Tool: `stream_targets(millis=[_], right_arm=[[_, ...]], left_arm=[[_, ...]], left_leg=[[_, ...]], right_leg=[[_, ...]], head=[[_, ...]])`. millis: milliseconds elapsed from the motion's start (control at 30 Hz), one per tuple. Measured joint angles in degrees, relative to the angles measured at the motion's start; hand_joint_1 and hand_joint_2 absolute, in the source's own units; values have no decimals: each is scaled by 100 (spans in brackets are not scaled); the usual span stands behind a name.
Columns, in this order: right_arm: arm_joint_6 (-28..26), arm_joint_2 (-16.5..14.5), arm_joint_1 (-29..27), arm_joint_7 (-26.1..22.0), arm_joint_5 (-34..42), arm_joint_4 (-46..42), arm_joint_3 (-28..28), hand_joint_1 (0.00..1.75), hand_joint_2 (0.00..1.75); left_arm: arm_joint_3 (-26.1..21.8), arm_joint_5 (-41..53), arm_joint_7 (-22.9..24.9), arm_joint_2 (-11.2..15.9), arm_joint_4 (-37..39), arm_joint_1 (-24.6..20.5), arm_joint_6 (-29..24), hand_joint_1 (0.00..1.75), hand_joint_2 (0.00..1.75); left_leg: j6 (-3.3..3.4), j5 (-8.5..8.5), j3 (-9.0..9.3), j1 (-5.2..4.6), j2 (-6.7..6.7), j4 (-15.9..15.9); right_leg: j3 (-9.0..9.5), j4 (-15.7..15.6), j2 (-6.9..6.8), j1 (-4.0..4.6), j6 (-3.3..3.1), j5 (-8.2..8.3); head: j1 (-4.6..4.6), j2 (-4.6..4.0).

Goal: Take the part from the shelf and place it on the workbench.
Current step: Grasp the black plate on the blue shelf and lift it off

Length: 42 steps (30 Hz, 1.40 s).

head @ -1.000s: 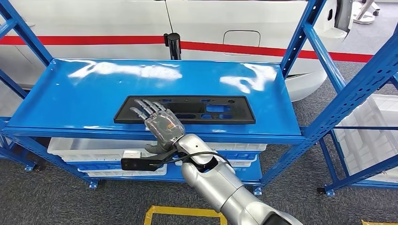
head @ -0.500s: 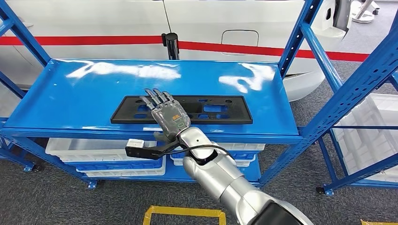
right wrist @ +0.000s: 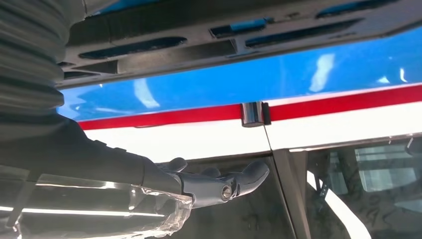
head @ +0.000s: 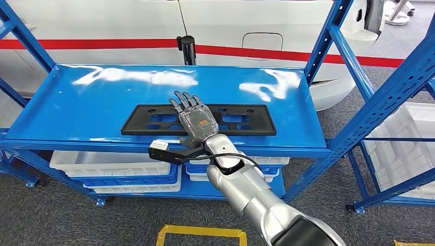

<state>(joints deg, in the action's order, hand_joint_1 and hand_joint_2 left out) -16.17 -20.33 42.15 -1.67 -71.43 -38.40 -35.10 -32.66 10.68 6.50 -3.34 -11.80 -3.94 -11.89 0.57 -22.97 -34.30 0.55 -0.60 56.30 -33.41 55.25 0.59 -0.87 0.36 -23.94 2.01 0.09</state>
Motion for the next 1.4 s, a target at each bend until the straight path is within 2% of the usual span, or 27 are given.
stream_targets(millis=[733,767,800,867,900,933,1400], right_arm=[[70,31,-7,210,-301,144,313,7,175],[69,32,-8,212,-302,144,322,22,175],[69,33,-9,213,-303,144,332,55,175],[69,33,-11,214,-305,144,345,136,175],[69,34,-13,215,-311,144,349,162,175],[69,35,-15,217,-318,144,354,171,175],[114,190,-198,429,-787,-69,475,175,175]], left_arm=[[-68,143,-91,-2,0,-11,0,0,0],[-68,143,-91,-2,0,-11,0,0,0],[-68,143,-92,-2,0,-12,0,0,0],[-67,144,-95,-2,0,-13,0,0,0],[-68,150,-102,-2,0,-13,1,0,0],[-68,160,-114,-2,0,-14,3,0,0],[-67,372,-283,-2,0,-28,92,0,0]], left_leg=[[0,0,1,0,0,0],[0,0,1,0,0,0],[0,0,1,0,0,0],[0,0,0,0,0,0],[0,0,0,0,1,0],[0,0,0,0,1,0],[0,0,2,0,0,0]], right_leg=[[-1,0,0,0,0,0],[-1,0,0,0,0,0],[-1,0,0,0,0,0],[-1,0,0,0,0,0],[-1,0,0,0,0,0],[-1,0,0,0,0,0],[0,0,0,0,0,0]], head=[[0,0],[0,0],[0,0],[0,0],[0,0],[0,0],[-1,0]])
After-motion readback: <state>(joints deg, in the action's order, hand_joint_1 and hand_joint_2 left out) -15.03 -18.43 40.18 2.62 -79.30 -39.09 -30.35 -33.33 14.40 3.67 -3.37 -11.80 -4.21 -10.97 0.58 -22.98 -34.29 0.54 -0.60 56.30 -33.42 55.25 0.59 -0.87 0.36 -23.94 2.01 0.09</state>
